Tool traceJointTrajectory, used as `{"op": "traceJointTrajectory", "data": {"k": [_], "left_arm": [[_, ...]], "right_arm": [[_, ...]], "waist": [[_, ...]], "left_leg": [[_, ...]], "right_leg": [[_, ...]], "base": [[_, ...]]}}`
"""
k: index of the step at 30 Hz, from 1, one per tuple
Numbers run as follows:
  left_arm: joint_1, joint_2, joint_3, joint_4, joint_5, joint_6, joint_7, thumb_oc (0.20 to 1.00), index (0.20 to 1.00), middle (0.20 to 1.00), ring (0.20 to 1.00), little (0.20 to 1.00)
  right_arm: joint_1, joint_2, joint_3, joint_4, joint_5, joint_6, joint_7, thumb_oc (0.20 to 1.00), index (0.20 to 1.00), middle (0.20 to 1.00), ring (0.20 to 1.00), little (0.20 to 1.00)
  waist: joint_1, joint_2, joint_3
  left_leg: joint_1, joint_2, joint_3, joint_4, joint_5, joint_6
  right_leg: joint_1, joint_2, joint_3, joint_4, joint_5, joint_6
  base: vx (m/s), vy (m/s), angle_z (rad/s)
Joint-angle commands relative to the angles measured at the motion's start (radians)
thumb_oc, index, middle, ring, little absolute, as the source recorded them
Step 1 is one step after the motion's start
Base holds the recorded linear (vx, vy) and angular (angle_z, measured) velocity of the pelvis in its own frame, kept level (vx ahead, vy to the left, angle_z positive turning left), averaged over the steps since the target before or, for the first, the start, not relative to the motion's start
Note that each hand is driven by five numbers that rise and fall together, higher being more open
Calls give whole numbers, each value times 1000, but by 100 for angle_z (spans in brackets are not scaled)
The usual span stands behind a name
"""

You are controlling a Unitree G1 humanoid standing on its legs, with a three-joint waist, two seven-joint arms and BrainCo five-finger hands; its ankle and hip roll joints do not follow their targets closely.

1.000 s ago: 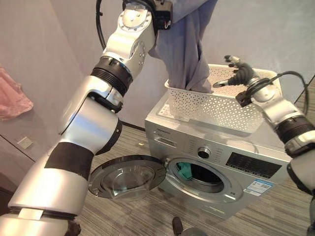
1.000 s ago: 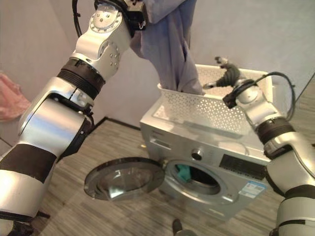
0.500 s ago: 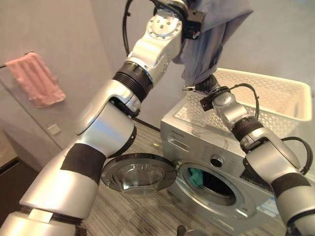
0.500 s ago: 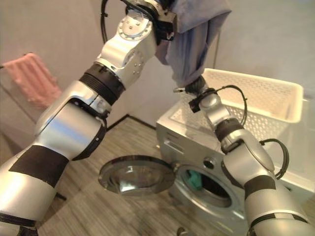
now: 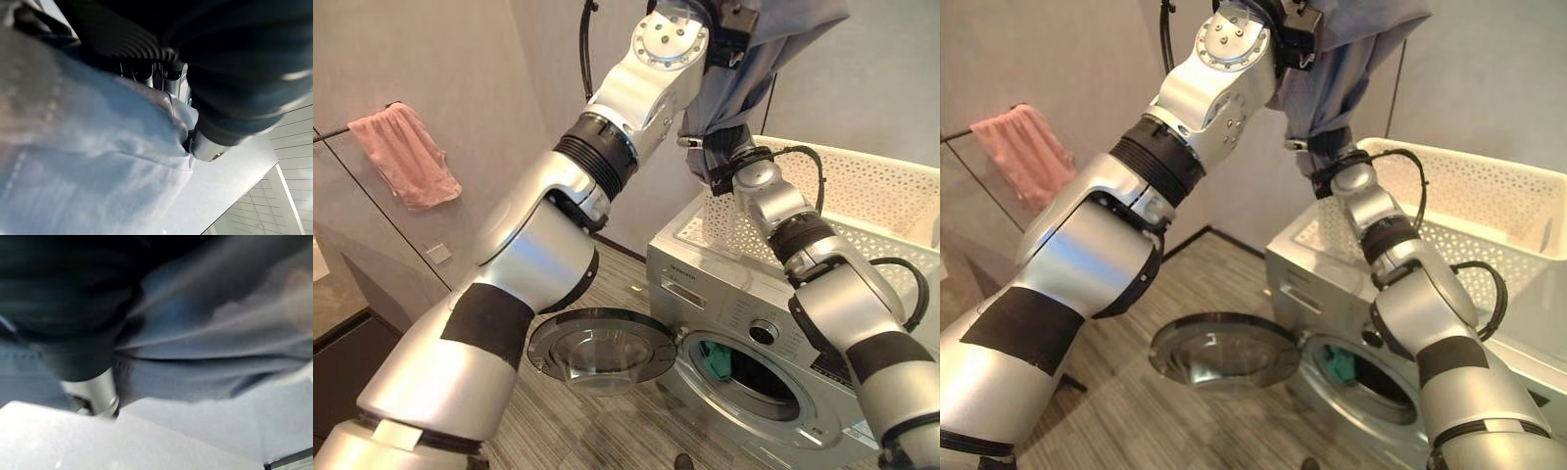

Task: Grab the laundry basket,head to the washer,open it,put in the laundry and shut it.

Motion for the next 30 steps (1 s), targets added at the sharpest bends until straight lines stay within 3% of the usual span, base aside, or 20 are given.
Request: {"op": "traceJointTrajectory", "data": {"k": [1,5,6,7,9,13,18,19,22,27,30], "left_arm": [[-91,33,26,40,14,-56,24,200,200,200,200,200],[-47,33,32,-33,18,-72,42,200,200,200,200,200],[-24,30,38,-60,15,-80,48,664,664,664,664,664],[-21,30,38,-64,16,-80,50,1000,1000,1000,1000,1000],[56,22,21,-159,59,-86,54,1000,1000,1000,1000,1000],[346,31,-24,-535,153,-94,25,1000,1000,1000,1000,1000],[700,180,-51,-910,148,-39,-118,1000,1000,1000,1000,1000],[799,245,-68,-1005,119,-18,-164,1000,1000,1000,1000,1000],[885,306,-71,-1067,81,-8,-198,1000,1000,1000,1000,1000],[1260,458,33,-1153,-19,16,-238,1000,1000,1000,1000,1000],[1340,475,69,-1140,-22,19,-233,1000,1000,1000,1000,1000]], "right_arm": [[-214,25,39,166,38,-27,-25,200,200,200,200,200],[-223,-3,13,131,49,-45,-67,200,200,200,200,200],[-228,-14,3,114,52,-50,-79,200,200,200,200,200],[-226,-14,2,112,51,-49,-80,200,200,200,200,200],[-239,-79,-11,76,28,-67,-109,200,200,200,200,200],[-261,-278,-51,-1,2,-96,-179,200,200,200,200,200],[-344,-490,-41,17,-27,-120,-243,200,200,200,200,200],[-392,-541,-4,44,-26,-134,-249,200,200,200,200,200],[-435,-587,30,49,-23,-149,-256,200,200,200,200,200],[-474,-697,60,-113,4,-204,-281,200,200,200,200,200],[-448,-726,40,-185,-9,-215,-294,200,200,200,200,200]], "waist": [[14,-35,-7],[12,-36,-4],[12,-38,-1],[12,-39,-3],[19,-47,2],[64,-79,20],[116,-123,20],[125,-136,16],[134,-146,13],[135,-174,10],[132,-180,10]], "left_leg": [[15,52,-33,14,117,-8],[15,48,-36,6,106,-4],[13,46,-39,5,102,-3],[13,45,-39,6,101,-2],[7,43,-46,6,87,3],[-15,39,-80,13,56,15],[-33,45,-113,17,39,14],[-36,46,-119,15,33,15],[-41,47,-126,14,30,13],[-46,44,-123,17,0,22],[-46,43,-117,20,-13,24]], "right_leg": [[125,-39,-2,9,-219,90],[121,-43,-7,9,-216,92],[119,-43,-7,9,-215,92],[119,-44,-7,9,-215,93],[118,-48,-15,9,-214,94],[118,-61,-44,9,-212,97],[128,-63,-80,9,-219,96],[132,-65,-92,9,-218,98],[134,-67,-103,9,-218,100],[136,-76,-118,9,-209,104],[136,-79,-117,9,-205,105]], "base": [[2,37,4],[-12,36,7],[-20,27,6],[-24,24,9],[-48,49,7],[-67,43,15],[-29,15,33],[-22,37,34],[-13,32,26],[-30,60,3],[-37,75,3]]}}
